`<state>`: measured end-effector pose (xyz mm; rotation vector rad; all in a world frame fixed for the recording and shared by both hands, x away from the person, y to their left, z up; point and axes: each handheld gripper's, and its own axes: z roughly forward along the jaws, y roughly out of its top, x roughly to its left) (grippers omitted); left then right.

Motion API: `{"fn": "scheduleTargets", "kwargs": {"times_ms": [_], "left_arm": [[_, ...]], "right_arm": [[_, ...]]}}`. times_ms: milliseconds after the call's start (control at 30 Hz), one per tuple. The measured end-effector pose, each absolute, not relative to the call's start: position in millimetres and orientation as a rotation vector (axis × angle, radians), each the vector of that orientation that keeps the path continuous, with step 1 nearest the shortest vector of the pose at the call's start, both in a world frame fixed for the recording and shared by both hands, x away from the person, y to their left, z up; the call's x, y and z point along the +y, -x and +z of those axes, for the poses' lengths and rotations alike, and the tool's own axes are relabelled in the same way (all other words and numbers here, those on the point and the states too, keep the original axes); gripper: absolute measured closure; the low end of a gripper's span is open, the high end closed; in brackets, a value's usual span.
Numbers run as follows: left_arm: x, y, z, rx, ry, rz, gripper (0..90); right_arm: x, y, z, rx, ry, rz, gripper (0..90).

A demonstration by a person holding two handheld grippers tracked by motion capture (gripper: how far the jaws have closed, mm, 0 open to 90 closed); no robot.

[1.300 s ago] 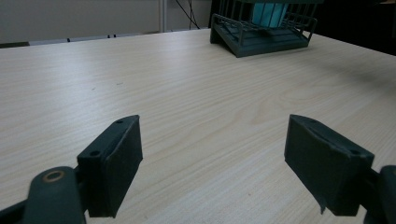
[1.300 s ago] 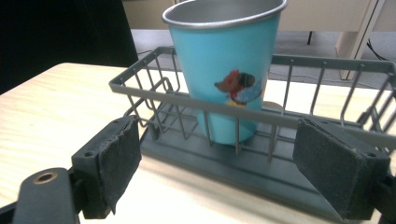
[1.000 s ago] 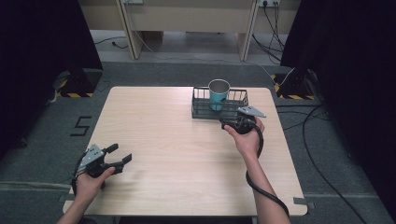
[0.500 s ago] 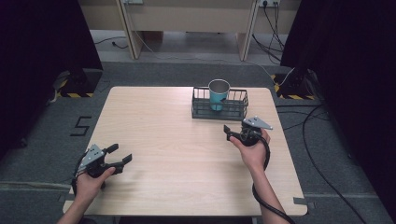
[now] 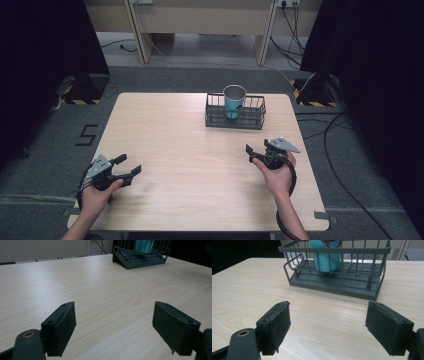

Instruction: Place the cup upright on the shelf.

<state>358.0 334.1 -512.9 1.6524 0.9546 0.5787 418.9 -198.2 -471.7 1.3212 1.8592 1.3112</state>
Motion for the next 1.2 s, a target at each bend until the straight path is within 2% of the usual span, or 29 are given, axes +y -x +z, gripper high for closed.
{"fn": "scheduleTargets", "kwargs": {"times_ms": [600, 1200], "left_arm": [[334.0, -358.0, -512.9, 0.957, -1.655, 0.582, 18.5], [333.1, -358.4, -512.7, 0.953, -1.651, 0.580, 18.5]], "right_arm": [[-216.0, -375.8, -491.4, 1.823, -1.314, 1.306, 24.4], [-217.4, -362.0, -492.2, 1.779, -1.299, 1.321, 28.6]]}}
